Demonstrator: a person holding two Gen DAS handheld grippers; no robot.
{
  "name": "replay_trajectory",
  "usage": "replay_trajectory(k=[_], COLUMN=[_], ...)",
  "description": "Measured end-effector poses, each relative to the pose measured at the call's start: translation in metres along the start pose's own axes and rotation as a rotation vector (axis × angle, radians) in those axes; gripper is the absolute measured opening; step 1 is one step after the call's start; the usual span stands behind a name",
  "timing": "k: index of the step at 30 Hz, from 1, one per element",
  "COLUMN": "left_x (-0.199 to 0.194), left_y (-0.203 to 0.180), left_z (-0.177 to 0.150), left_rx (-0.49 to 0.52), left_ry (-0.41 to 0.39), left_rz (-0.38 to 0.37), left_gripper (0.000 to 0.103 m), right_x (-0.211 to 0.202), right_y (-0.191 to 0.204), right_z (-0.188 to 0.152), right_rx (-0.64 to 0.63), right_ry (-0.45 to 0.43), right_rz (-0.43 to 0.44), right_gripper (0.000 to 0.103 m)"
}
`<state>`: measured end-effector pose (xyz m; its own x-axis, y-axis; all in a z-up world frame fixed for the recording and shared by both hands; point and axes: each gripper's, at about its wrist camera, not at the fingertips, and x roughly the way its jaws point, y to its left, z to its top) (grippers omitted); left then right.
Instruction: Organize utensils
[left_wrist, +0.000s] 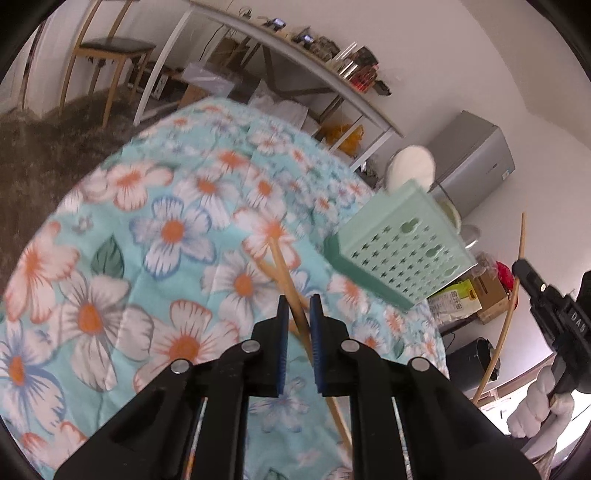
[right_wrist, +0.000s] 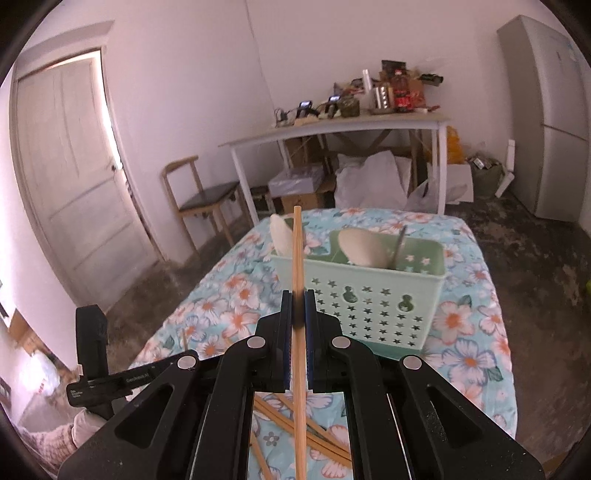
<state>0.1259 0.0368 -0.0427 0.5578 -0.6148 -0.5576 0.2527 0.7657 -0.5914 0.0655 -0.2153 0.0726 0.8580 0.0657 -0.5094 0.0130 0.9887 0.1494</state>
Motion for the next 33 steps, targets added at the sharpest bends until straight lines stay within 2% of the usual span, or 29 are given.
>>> replay_trajectory(k=[3,13,19,27,33], left_x=[-0.01,-0.046,-0.064,-0.07,-0.06], left_y=[-0.013,-0.065,-0.1,-0.16,-0.203], left_z=[0.005,0.027,0.051,0.094,0.127], left_rx=[0.026,0.168,0.248,0.381,0.459], left_ry=[-0.027,-0.143,-0.241,-0.393,-0.498], left_rz=[-0.008,-0.014,-0.023,-0.063,-0.08], left_gripper=[0.005,0.005,0.005,0.005,0.005], right_x=[-0.01,-0.035,-0.049,-0.061,-0.061], right_y=[-0.005,-0.028,-0.041,-0.051,-0.061], right_z=[-0.002,-0.013,-0.013,-0.009,-0.008], right_rx=[0.019,0.1,0.13,0.155,0.177], right_ry=[-0.022,-0.085,-0.117,-0.158,-0.178], right_rz=[0.005,0.03,0.06,0.103,0.139], right_gripper=[0.005,0.005,0.005,0.005,0.005])
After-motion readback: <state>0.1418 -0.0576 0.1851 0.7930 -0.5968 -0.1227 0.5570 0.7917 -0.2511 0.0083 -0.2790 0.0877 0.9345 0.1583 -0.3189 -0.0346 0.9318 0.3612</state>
